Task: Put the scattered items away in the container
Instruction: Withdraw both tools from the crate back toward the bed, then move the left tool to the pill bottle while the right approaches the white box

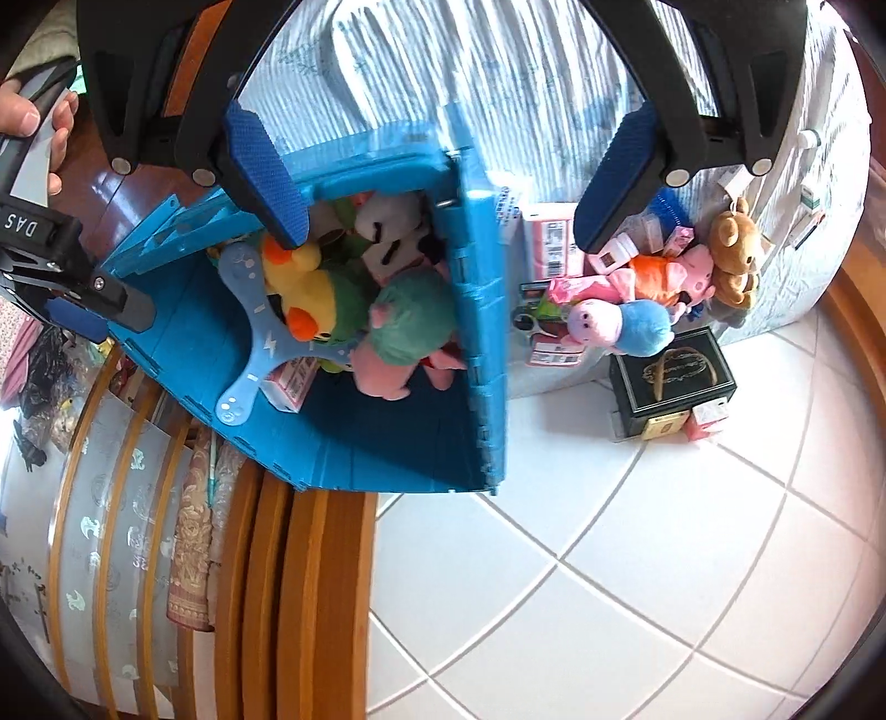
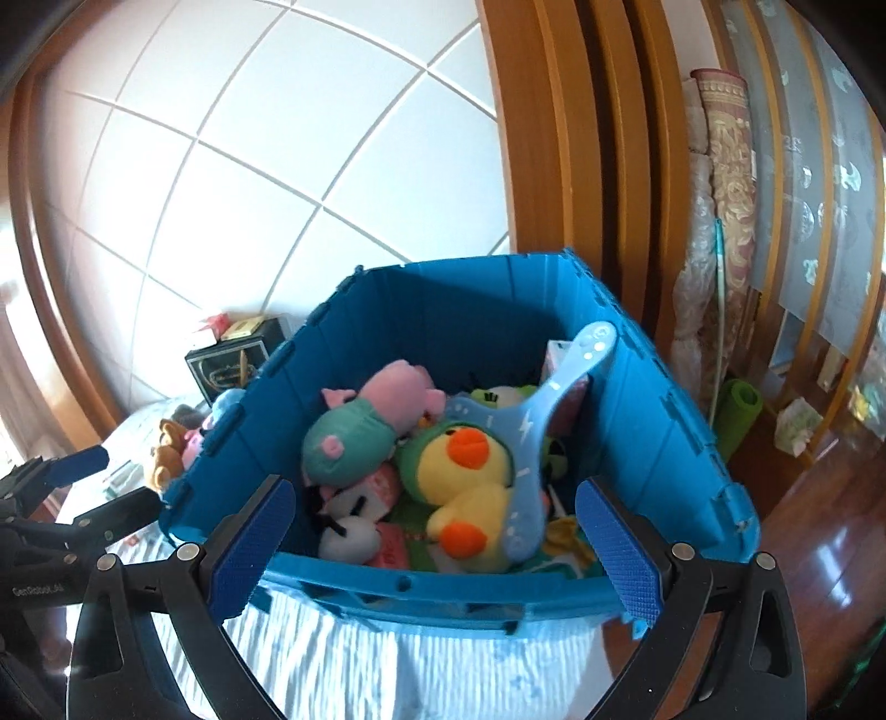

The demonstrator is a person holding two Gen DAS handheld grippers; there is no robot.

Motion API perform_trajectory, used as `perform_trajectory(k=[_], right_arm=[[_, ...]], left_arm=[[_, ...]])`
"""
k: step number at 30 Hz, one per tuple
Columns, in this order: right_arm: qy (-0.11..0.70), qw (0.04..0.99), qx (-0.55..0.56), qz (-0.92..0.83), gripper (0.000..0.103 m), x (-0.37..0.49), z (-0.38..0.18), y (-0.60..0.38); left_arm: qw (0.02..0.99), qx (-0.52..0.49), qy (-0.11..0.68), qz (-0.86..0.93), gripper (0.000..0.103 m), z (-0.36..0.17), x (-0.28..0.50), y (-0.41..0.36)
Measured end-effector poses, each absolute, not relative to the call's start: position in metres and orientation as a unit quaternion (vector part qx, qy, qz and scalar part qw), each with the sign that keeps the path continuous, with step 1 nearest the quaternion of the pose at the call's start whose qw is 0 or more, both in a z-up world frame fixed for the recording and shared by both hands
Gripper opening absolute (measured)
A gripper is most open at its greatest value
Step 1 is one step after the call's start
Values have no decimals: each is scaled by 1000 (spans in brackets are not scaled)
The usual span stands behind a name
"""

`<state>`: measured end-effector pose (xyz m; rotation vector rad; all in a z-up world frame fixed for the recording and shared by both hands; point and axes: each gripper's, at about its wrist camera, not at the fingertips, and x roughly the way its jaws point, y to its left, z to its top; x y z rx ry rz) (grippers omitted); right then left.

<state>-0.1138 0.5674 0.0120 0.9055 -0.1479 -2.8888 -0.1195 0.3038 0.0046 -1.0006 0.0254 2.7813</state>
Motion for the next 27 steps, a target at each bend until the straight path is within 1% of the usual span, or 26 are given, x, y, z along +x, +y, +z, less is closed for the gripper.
perform_trajectory(k=[5, 9, 14, 20, 23, 27], right_arm=[[-44, 74, 264, -961, 103, -94, 14, 470], [-54, 105, 245, -962, 103, -88, 7, 383], [-13, 134, 242, -961, 103, -99, -13, 292], [-1, 176, 305, -936, 103, -152, -73, 235], [4, 191, 344, -919, 103, -188, -116, 214], [-12, 186, 414, -891, 103, -226, -175, 192]], left_arm=[[49, -328, -7, 943, 98, -13, -104, 182], [-26, -336, -18, 941, 98, -35, -109, 84], [-101, -359, -30, 927, 98, -74, -124, -14], [-160, -425, -45, 890, 98, -147, -148, -84], [-166, -439, -45, 882, 98, -179, -155, -104], [-165, -470, -53, 866, 98, -219, -166, -129]])
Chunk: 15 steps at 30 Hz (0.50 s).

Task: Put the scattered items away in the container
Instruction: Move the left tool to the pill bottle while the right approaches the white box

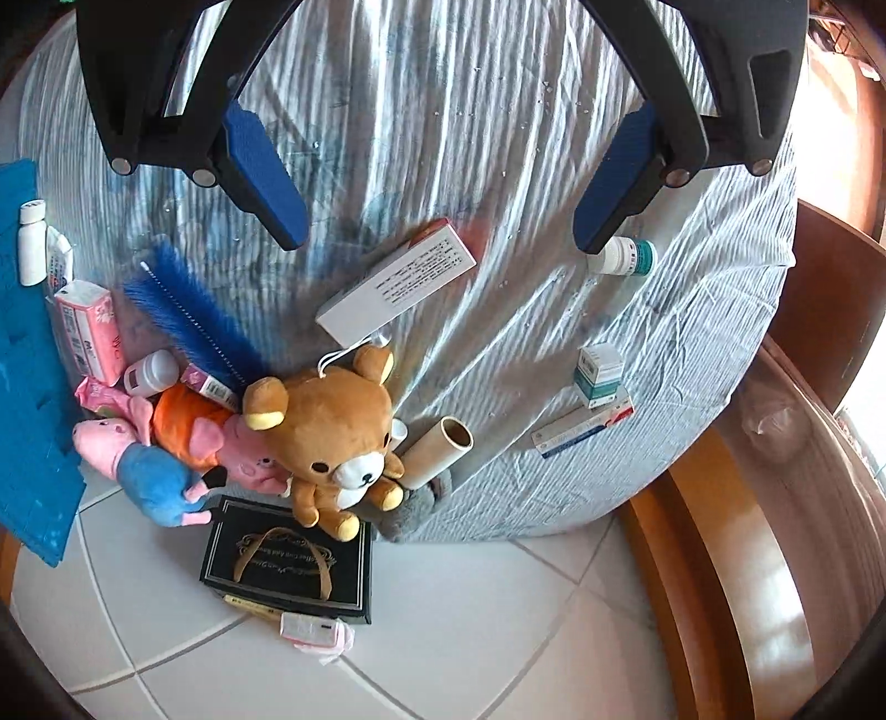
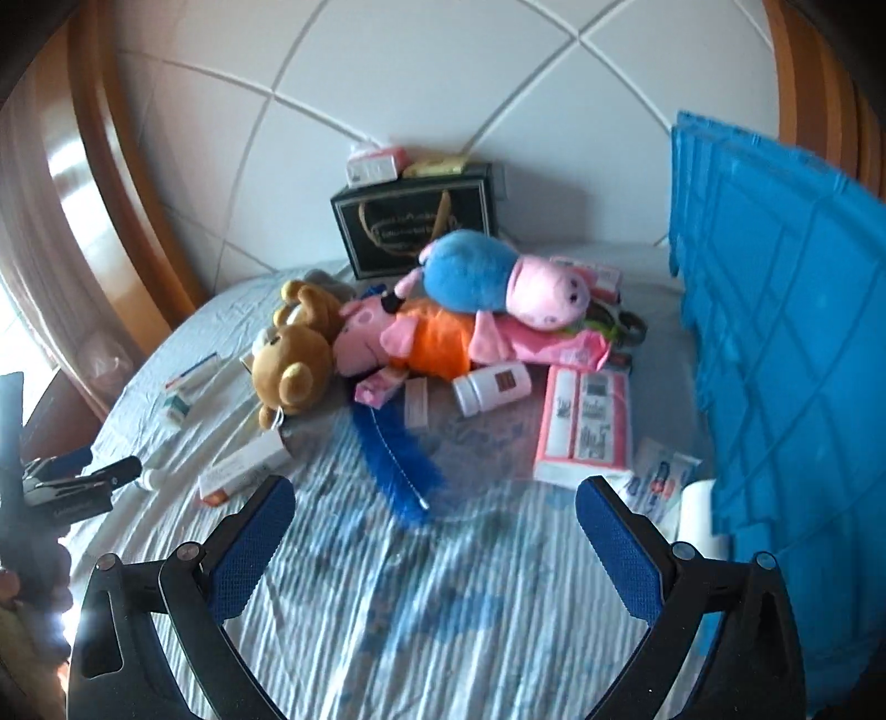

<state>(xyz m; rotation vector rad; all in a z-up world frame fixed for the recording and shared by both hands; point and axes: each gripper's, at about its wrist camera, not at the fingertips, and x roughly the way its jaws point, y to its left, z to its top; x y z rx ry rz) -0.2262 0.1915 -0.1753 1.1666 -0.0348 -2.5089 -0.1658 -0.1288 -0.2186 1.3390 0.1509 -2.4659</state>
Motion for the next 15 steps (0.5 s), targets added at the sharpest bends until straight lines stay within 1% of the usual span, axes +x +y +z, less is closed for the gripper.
perform_trajectory(k=[3, 5, 9, 12, 15], right_arm=[[-5, 198, 453, -869, 103, -237, -209, 170], [6, 192, 463, -865, 103, -240, -225, 157], [-7, 165, 483, -860, 103, -244, -246, 138], [-6, 142, 487, -862, 103, -236, -246, 120], [-4, 129, 482, -866, 103, -231, -245, 91]], left_arm=[[155, 487, 54, -858, 98, -245, -177, -146], [138, 497, 34, -856, 98, -262, -192, -150], [90, 512, 3, -854, 98, -290, -223, -152], [72, 500, 4, -863, 97, -288, -224, -172], [75, 489, 25, -869, 97, -283, -208, -222]])
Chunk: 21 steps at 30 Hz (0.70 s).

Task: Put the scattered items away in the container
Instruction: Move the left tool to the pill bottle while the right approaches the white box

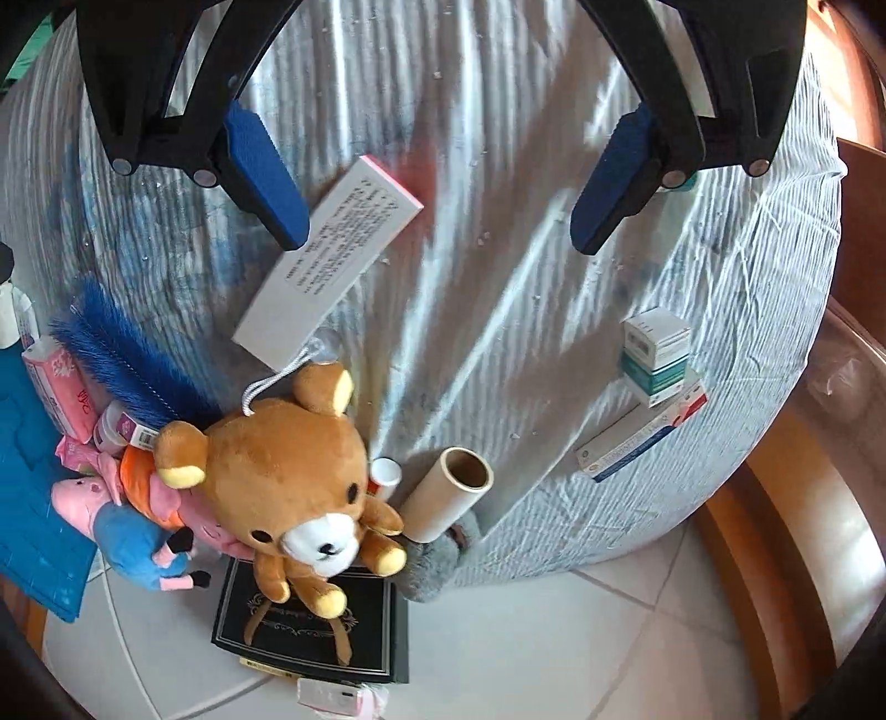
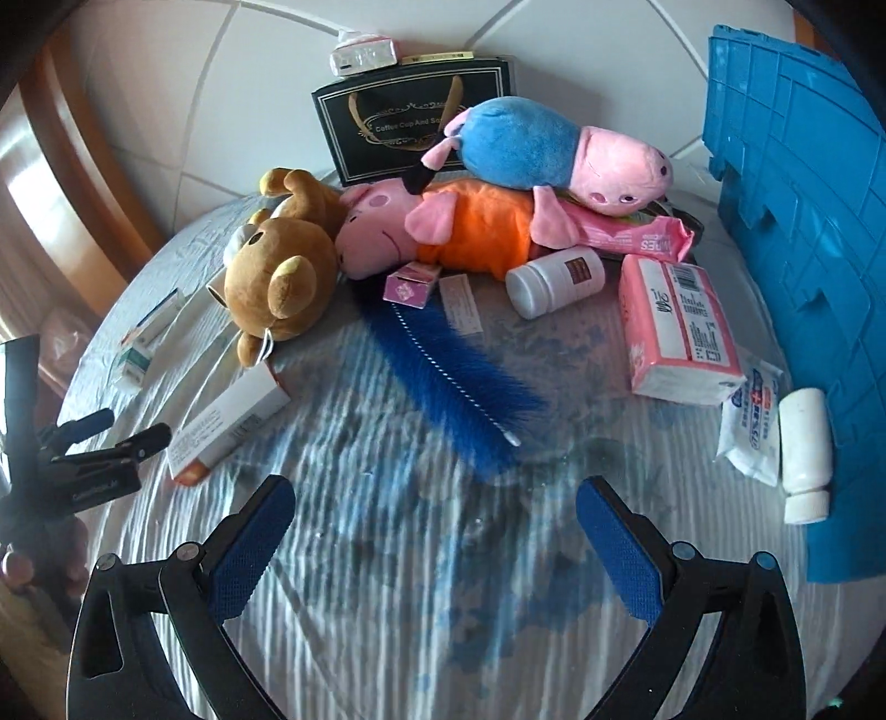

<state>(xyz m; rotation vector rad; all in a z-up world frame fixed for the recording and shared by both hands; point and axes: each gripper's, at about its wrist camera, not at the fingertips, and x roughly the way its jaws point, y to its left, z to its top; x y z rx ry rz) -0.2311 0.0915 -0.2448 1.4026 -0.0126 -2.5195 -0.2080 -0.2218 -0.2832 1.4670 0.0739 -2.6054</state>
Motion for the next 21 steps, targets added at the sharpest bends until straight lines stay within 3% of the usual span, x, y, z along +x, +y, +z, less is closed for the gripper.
perform_trajectory(k=[4, 7, 9, 11, 19, 21], right_arm=[[-24, 131, 480, -867, 103, -225, -251, 33], [5, 159, 483, -861, 101, -221, -263, -34], [19, 198, 482, -853, 78, -217, -268, -78], [23, 230, 487, -842, 65, -216, -274, -113], [38, 210, 501, -839, 66, -220, -293, -138], [37, 192, 506, -840, 74, -225, -298, -130]], left_arm=[[122, 490, 46, -862, 97, -285, -186, -297], [132, 486, 72, -861, 97, -285, -160, -340], [139, 486, 78, -859, 97, -288, -146, -359], [144, 489, 89, -856, 96, -292, -139, -370], [109, 505, 119, -848, 96, -313, -153, -335], [108, 516, 113, -842, 96, -325, -159, -325]])
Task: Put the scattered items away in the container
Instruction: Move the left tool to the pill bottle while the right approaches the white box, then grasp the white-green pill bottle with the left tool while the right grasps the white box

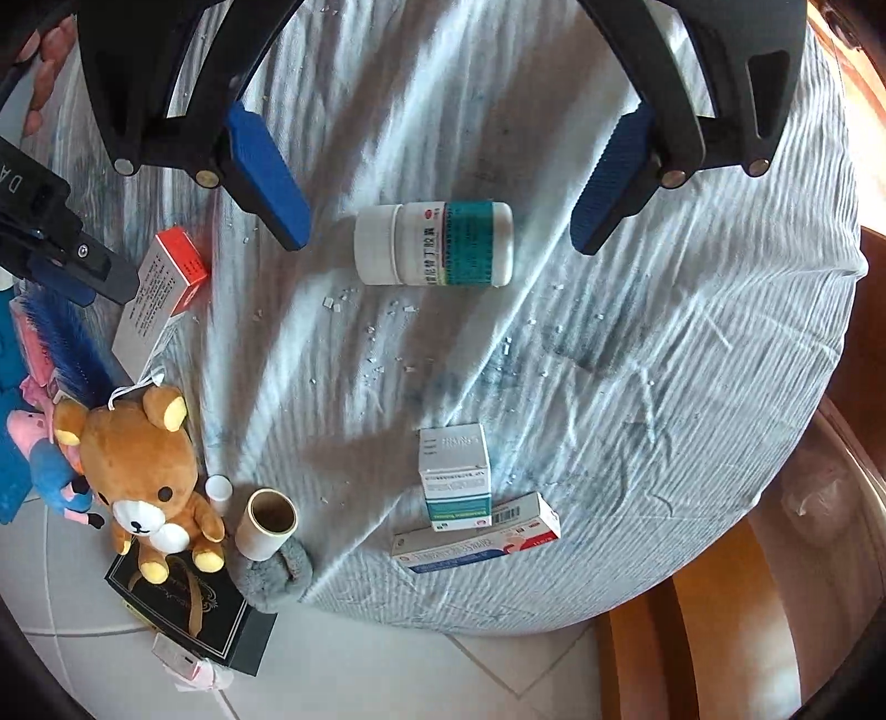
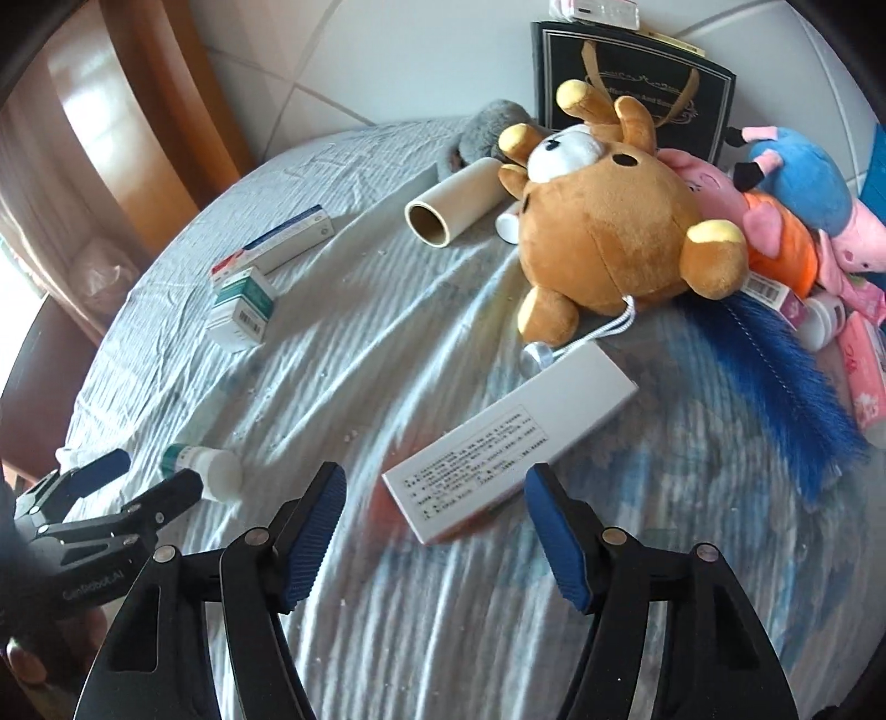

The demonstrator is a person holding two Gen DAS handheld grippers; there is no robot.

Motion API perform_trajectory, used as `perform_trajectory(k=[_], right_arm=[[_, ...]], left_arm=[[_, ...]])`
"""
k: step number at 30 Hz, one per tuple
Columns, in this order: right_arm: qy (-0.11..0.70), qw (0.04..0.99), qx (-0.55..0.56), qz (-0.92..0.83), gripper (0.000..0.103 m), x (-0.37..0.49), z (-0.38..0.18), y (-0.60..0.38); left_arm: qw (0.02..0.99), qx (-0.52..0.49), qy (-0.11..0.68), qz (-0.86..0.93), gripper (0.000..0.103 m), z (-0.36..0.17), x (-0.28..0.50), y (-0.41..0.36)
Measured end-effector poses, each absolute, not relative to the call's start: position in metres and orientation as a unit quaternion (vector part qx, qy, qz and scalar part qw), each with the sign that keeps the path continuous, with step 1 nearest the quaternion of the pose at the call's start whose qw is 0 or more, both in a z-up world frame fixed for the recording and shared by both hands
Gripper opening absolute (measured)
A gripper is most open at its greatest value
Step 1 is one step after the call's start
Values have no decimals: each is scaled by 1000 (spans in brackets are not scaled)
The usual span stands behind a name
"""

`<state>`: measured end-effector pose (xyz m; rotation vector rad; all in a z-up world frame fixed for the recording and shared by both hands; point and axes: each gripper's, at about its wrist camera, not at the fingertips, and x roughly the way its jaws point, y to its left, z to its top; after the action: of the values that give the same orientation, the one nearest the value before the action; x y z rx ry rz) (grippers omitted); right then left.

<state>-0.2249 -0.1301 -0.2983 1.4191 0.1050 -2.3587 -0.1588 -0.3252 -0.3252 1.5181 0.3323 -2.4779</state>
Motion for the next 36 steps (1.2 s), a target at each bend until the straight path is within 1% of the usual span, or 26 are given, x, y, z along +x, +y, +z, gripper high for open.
perform_trajectory(k=[1, 2, 4, 6, 7, 9, 11, 14, 15, 17, 21, 22, 23, 24, 25, 26, 27, 28, 30, 32, 34, 35, 36], right_arm=[[34, 182, 508, -841, 77, -228, -301, -125], [28, 172, 509, -843, 84, -230, -303, -119], [14, 158, 512, -844, 86, -236, -307, -109], [-5, 146, 518, -842, 91, -244, -313, -101], [-17, 145, 522, -841, 91, -248, -316, -99], [-33, 144, 523, -840, 91, -255, -322, -101], [-37, 144, 524, -839, 91, -260, -327, -109], [-19, 135, 527, -839, 91, -264, -339, -124], [-8, 132, 525, -841, 96, -264, -343, -129], [23, 129, 518, -846, 103, -260, -348, -138], [76, 124, 511, -847, 103, -252, -354, -143], [76, 127, 511, -847, 103, -251, -354, -141], [79, 131, 516, -843, 103, -250, -353, -139], [81, 133, 519, -840, 94, -249, -351, -137], [82, 132, 519, -841, 86, -247, -348, -132], [77, 134, 517, -842, 64, -244, -344, -127], [72, 134, 519, -841, 58, -240, -341, -121], [61, 141, 523, -839, 57, -237, -341, -114], [69, 138, 520, -840, 52, -231, -340, -108], [72, 137, 521, -840, 51, -226, -340, -104], [72, 134, 519, -841, 51, -222, -340, -102], [72, 133, 517, -842, 53, -222, -340, -102], [69, 134, 516, -843, 58, -222, -341, -102]], left_arm=[[113, 520, 99, -841, 96, -331, -163, -320], [121, 523, 83, -840, 96, -337, -168, -315], [131, 529, 67, -836, 98, -346, -176, -310], [136, 519, 77, -840, 98, -348, -178, -310], [138, 515, 80, -842, 98, -348, -179, -310], [145, 507, 86, -845, 103, -349, -179, -310], [149, 499, 84, -849, 103, -350, -178, -309], [150, 490, 84, -855, 103, -350, -175, -310], [151, 484, 83, -858, 103, -351, -174, -310], [151, 475, 82, -863, 103, -352, -171, -310], [147, 479, 84, -861, 103, -353, -167, -309], [146, 480, 82, -861, 98, -352, -165, -307], [146, 479, 78, -862, 90, -350, -162, -304], [147, 479, 74, -862, 84, -347, -159, -301], [146, 480, 71, -862, 74, -346, -155, -297], [143, 482, 74, -861, 64, -345, -152, -294], [141, 484, 82, -860, 61, -344, -150, -293], [143, 486, 89, -858, 60, -343, -148, -291], [142, 489, 92, -856, 60, -342, -146, -289], [140, 486, 94, -858, 60, -342, -146, -287], [142, 487, 87, -857, 60, -345, -149, -283], [143, 484, 82, -859, 60, -345, -151, -280], [141, 485, 81, -859, 60, -345, -152, -278]])
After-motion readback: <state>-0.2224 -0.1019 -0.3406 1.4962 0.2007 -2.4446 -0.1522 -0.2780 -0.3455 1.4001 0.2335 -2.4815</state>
